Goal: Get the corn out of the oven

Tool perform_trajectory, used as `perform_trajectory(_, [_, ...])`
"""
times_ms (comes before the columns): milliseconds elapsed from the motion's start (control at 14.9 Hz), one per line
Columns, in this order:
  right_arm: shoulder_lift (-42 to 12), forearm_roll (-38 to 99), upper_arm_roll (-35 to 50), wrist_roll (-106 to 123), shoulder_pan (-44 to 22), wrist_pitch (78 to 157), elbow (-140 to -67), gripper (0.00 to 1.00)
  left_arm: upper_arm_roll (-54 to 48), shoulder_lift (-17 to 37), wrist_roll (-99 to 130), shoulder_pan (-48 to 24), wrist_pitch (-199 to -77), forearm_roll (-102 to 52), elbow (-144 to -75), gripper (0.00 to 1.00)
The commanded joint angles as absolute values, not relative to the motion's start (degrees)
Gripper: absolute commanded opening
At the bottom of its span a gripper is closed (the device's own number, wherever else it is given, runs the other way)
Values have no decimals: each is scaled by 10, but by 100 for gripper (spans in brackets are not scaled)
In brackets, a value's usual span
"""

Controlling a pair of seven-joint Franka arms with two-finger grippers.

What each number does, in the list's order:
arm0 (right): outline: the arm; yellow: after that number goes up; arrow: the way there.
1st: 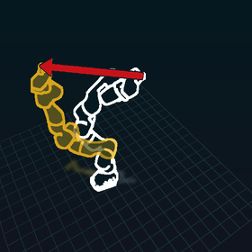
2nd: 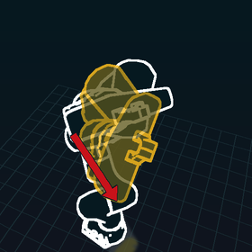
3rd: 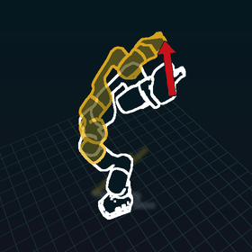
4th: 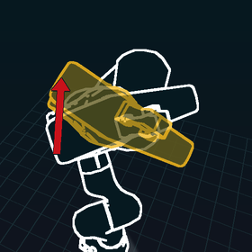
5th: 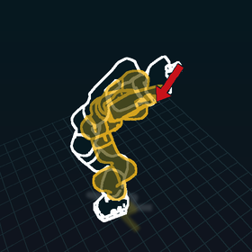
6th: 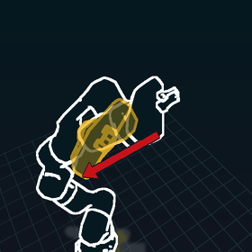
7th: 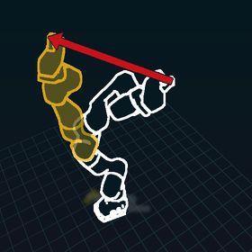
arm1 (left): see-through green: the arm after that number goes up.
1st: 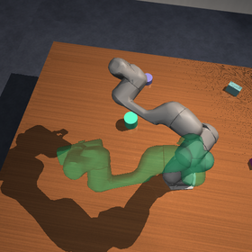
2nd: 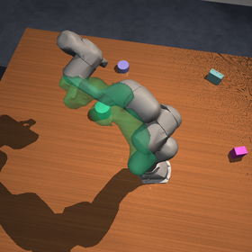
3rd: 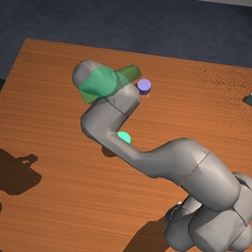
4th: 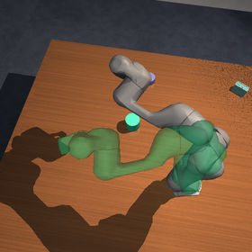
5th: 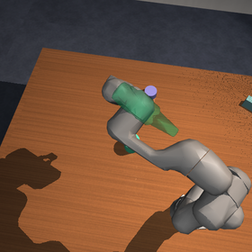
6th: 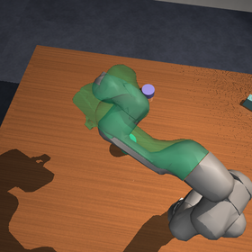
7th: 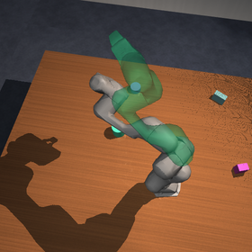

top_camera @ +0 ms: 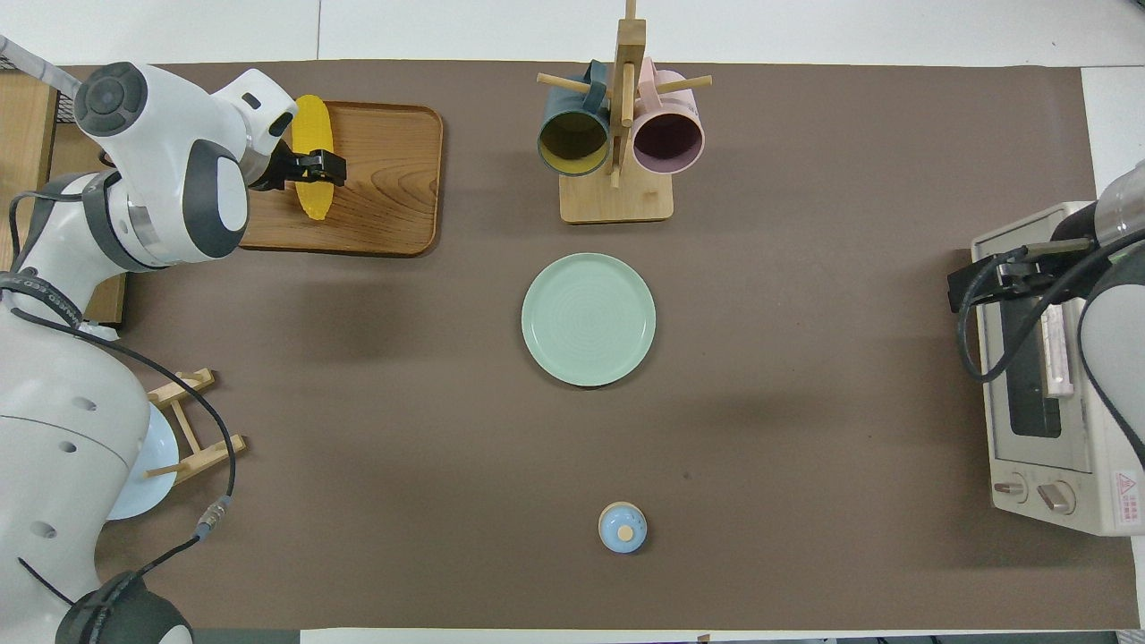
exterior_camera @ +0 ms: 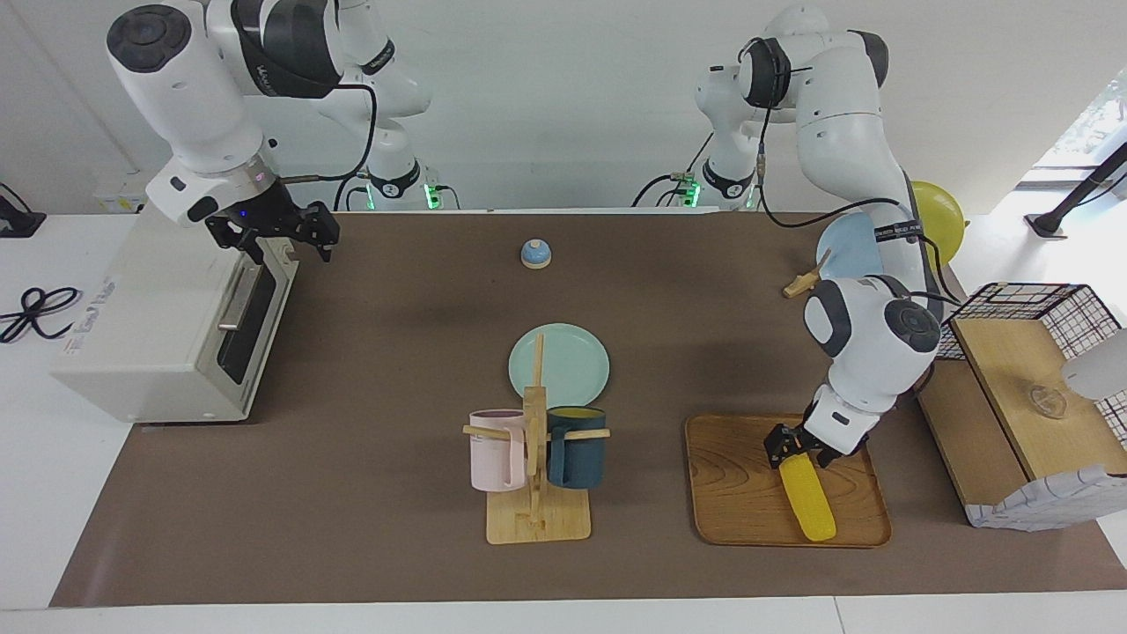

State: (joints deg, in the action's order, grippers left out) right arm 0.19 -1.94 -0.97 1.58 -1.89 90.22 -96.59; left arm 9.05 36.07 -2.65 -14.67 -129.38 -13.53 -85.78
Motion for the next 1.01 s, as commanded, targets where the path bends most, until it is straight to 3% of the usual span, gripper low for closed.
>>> perform_trajectory(0, [11,-6,-8,14,-15,897,-972,100,103,308,-33,-144,-1230,-143,-864,100])
perform_trajectory(269, [11,-6,-8,13,-14,897,-972,100,160,219,-29,-155,-1081,-120,-862,100])
perform_trajectory(673, [11,-6,-8,14,-14,897,-972,100,158,68,35,-158,-900,-45,-863,100])
perform_trajectory(942, [11,-6,-8,13,-15,897,-972,100,107,2,33,-91,-808,-37,-866,100])
